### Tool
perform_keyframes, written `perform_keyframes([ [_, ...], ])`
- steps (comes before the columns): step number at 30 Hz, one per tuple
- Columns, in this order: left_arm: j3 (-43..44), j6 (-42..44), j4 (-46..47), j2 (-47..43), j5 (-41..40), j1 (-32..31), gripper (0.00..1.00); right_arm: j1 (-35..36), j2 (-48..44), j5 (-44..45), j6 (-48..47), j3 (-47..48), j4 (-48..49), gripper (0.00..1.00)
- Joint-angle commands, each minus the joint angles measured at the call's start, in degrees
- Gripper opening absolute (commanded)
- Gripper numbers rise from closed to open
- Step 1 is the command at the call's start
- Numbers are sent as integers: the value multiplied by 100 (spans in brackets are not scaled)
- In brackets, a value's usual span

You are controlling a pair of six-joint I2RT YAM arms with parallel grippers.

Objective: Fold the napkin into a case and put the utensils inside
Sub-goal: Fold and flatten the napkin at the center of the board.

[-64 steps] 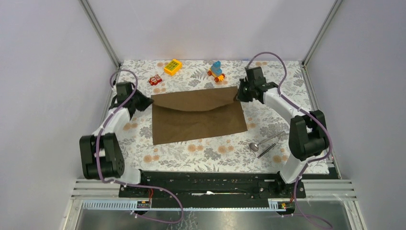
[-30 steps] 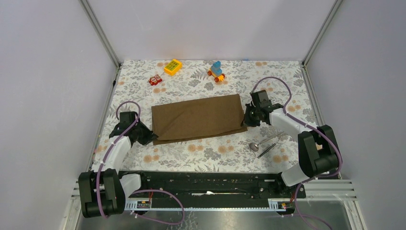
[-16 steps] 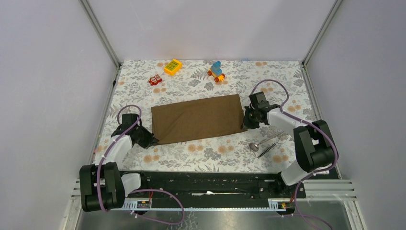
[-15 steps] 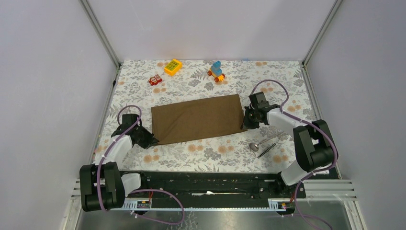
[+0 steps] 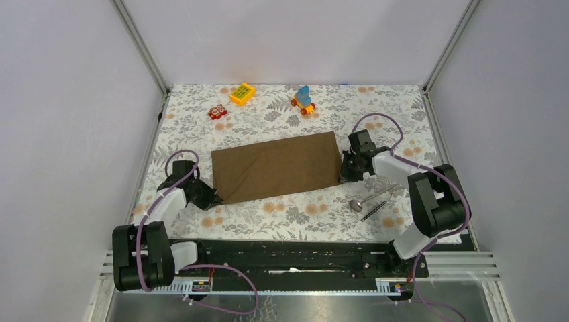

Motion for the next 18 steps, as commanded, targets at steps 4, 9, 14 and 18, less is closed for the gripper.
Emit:
perform_keyframes([
  [4, 11, -49, -16, 25, -195, -18, 0, -31, 101, 139, -68, 52, 91, 0],
  [9, 36, -56, -71, 61, -230, -57, 1, -34, 134, 128, -70, 87, 94, 0],
  [14, 134, -25, -149, 27, -369, -70, 4, -33, 119, 93, -74, 135, 90, 0],
  [18, 257, -14, -341, -56, -419, -69, 14, -33, 106, 72, -154, 263, -44, 9],
])
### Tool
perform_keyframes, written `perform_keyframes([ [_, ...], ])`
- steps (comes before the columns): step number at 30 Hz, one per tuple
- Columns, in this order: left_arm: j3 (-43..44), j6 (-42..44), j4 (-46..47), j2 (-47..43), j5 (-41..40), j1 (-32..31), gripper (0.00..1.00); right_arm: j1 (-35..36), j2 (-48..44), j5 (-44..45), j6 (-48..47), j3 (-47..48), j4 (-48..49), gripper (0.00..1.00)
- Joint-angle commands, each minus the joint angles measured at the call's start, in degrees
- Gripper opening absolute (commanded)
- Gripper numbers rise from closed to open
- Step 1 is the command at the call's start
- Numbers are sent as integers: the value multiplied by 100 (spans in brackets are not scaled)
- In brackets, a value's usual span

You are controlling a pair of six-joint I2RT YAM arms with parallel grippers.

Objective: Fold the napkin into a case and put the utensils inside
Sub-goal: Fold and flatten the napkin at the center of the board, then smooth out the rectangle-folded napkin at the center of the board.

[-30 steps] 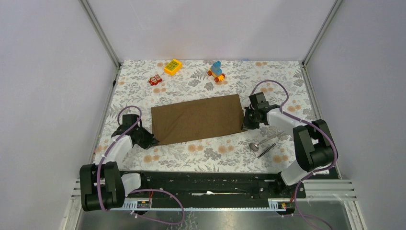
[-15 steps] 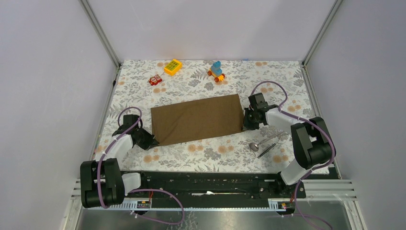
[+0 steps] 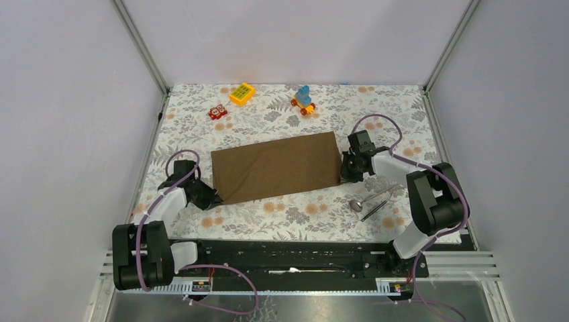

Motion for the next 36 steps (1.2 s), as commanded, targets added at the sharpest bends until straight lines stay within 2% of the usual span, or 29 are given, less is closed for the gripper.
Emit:
perform_keyframes([
  [1, 271, 13, -378, -148, -313, 2, 20, -30, -31, 65, -172, 323, -143, 13],
  [6, 636, 22, -963, -927, -594, -45, 73, -17, -519, 536, -336, 523, -852, 58],
  [7, 778, 54, -1132, -1026, -642, -48, 78, -5, -641, 598, -378, 525, -963, 64],
  [11, 1146, 308, -1293, -1291, -612, -46, 85, 33, -976, 323, -543, 510, -845, 82],
  [13, 1023, 492, -773, -1318, 10, -63, 85, 33, -905, -355, -551, 549, -543, 87],
  [16, 659, 401, 307, -1026, 1230, -154, 87, 31, -610, -1426, -331, 645, -64, 88],
  [17, 630, 400, 483, -852, 1356, -243, 88, 33, -496, -1582, -225, 652, 67, 88],
  [19, 751, 551, 467, -506, 1173, -421, 89, 33, -287, -1622, -112, 698, 130, 87],
  [22, 962, 827, 89, -324, 396, -556, 88, 33, -147, -1222, -144, 680, 8, 84],
  [24, 1029, 1094, -84, -315, -151, -558, 85, 33, -149, -1032, -182, 591, -1, 77],
  [26, 1164, 1262, -200, -163, -462, -561, 79, 35, -158, -918, -177, 507, 15, 68],
  [29, 1718, 1499, -226, 315, -675, -558, 57, 31, -177, -1106, -101, 380, 207, 63],
  [31, 2220, 1735, -268, 788, -784, -546, 50, 32, -221, -1240, -57, 316, 346, 63],
  [34, 3102, 2092, -335, 1549, -865, -544, 47, 29, -303, -1361, -33, 237, 451, 63],
  [36, 3553, 2273, -380, 2085, -952, -507, 40, 28, -382, -1418, 3, 131, 557, 63],
])
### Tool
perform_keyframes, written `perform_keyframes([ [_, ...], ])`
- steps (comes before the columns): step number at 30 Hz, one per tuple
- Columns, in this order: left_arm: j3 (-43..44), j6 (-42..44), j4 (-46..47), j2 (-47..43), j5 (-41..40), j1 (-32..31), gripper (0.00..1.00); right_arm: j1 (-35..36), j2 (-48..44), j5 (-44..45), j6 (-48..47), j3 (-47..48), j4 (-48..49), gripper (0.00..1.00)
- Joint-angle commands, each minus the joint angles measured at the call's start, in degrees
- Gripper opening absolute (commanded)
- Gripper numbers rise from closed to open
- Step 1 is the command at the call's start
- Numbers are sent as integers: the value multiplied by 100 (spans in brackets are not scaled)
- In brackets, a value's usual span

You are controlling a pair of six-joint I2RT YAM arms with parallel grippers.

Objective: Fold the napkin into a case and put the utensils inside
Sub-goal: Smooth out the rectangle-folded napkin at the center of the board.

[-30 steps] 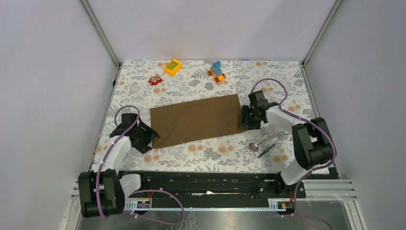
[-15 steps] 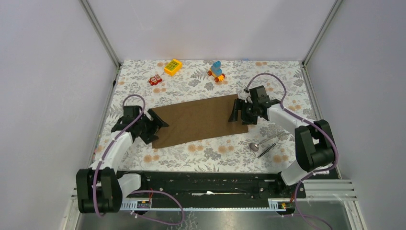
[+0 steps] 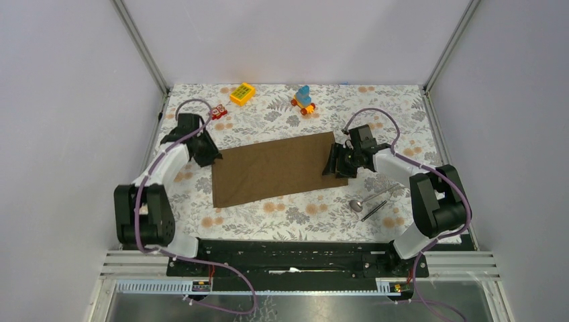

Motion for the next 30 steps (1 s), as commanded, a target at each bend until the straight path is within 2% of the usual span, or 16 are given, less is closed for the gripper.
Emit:
perform_keyframes([
  [1, 1135, 670, 45, 912, -381, 73, 36, 26, -300, -256, 103, -192, 374, 63],
  [2, 1328, 723, -5, 1120, -419, 83, 35, 22, -329, -284, 108, -232, 398, 63],
  [7, 1609, 981, 17, 1448, -754, 113, 54, 22, -381, -475, 148, -369, 558, 63],
  [9, 1561, 1036, 49, 1525, -747, 178, 55, 24, -384, -503, 179, -399, 602, 63],
  [15, 1272, 1248, 511, 1588, -273, 445, 65, 26, -405, -609, 228, -445, 770, 63],
  [20, 1477, 1282, 542, 1998, 215, 556, 64, 24, -324, -629, 234, -412, 806, 63],
  [23, 1527, 1277, 626, 2129, 320, 586, 60, 24, -348, -596, 217, -402, 792, 63],
  [27, 1515, 1282, 692, 2188, 421, 622, 60, 21, -373, -557, 185, -402, 764, 63],
  [30, 1453, 1282, 767, 2129, 470, 633, 55, 23, -382, -548, 181, -397, 746, 63],
])
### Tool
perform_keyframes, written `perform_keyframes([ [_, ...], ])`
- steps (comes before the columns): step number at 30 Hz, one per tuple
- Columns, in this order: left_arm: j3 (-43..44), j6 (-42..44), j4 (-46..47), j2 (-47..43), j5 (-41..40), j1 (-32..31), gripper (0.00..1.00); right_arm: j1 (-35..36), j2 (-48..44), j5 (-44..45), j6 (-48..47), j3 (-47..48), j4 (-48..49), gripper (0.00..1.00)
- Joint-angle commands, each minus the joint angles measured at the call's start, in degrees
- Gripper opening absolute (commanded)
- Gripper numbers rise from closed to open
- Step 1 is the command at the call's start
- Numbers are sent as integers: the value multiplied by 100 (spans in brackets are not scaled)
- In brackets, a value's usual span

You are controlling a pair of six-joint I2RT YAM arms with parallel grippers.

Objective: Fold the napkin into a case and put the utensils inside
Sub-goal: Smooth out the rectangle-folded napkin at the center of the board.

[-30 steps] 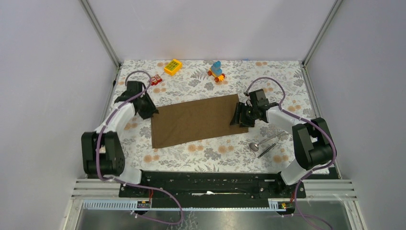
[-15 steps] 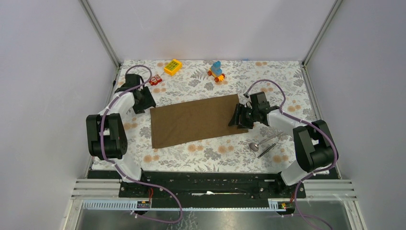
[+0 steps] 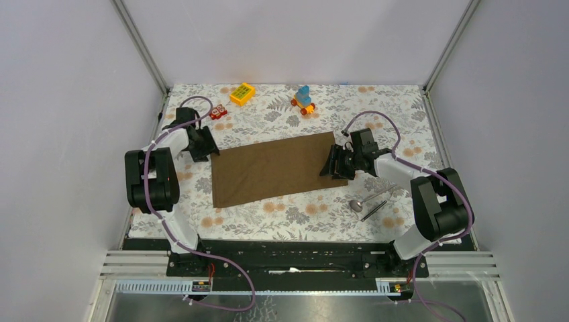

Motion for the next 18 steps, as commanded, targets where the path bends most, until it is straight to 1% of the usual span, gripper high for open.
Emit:
perform_keyframes([
  [1, 114, 87, 374, -113, 278, 66, 53, 26, -197, -110, -27, 32, 98, 63],
  [4, 103, 60, 428, -85, 371, 64, 46, 26, -203, -102, -37, 33, 85, 63],
  [6, 125, 45, 428, -77, 400, 71, 39, 26, -201, -107, -36, 33, 86, 62],
  [12, 173, -20, 444, -23, 468, 152, 26, 26, -197, -112, -34, 33, 81, 63],
  [15, 165, -83, 495, 12, 581, 199, 21, 26, -185, -126, -34, 35, 85, 62],
  [18, 195, -106, 525, 20, 586, 216, 18, 26, -165, -125, -33, 33, 91, 63],
])
